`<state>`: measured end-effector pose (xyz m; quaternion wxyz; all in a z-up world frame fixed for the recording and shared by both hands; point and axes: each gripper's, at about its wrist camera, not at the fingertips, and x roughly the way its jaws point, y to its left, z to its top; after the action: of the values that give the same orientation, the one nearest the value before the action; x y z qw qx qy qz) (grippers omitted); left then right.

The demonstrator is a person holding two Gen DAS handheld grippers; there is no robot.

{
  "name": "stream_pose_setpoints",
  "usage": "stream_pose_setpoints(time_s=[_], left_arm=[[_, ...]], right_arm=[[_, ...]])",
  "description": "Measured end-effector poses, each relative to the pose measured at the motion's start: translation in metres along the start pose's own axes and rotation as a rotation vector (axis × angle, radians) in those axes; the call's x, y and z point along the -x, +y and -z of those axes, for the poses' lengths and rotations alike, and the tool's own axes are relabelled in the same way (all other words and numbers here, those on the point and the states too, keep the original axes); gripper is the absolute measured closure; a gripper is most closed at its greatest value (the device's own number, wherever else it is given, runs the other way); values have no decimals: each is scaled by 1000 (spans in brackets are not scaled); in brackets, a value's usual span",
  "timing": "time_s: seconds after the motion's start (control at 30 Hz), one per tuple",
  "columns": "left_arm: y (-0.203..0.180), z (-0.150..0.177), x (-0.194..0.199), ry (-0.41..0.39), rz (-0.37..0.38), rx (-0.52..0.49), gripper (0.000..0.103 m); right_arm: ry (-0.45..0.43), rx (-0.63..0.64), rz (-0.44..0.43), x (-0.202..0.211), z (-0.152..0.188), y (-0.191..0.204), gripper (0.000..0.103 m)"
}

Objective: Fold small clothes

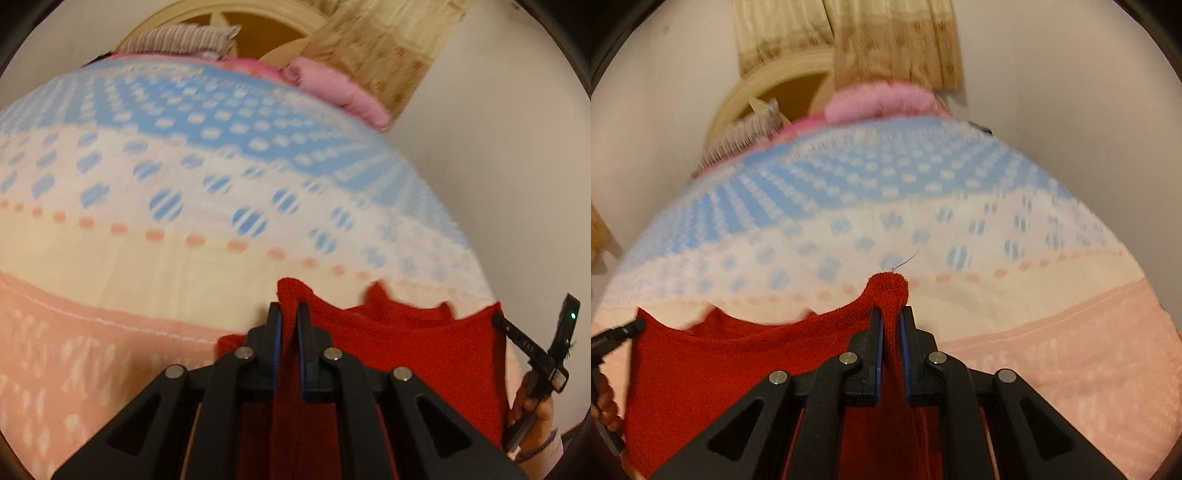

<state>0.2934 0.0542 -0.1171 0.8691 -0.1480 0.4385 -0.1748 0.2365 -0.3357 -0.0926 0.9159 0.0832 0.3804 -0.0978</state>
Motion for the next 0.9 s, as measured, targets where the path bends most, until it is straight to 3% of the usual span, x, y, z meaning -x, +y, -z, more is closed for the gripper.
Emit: stream_pose_setpoints(time_s=[0.17,0.3,0.37,0.43,0.53,0.57,0.7,0.8,0.9], left_arm=[[13,8,-9,20,0,54,88],[9,5,-6,27,-42,47,87],[9,3,9,15,-58,46,87],[9,0,18,-6,-77,34,86],[1,12,48,-24,-117,-47,86],[-5,19,57,-29,-123,-77,86],[-33,59,77,-17,-72,-151,86],[-53,88,79,18,-70,-177,85],[-64,108,77,35,-76,-201,76]], right_arm=[[130,-26,15,-43,21,-10,95],[153,-73,-12,-45,16,-21,90],[137,-107,-24,-34,14,-26,90],[20,-190,-49,5,14,-39,89],[-76,-266,-39,57,21,-53,74],[-92,-268,-33,71,26,-53,74],[-65,-124,-43,114,66,-19,75],[-59,-63,-51,130,100,8,84],[-34,-22,-28,125,124,23,84]])
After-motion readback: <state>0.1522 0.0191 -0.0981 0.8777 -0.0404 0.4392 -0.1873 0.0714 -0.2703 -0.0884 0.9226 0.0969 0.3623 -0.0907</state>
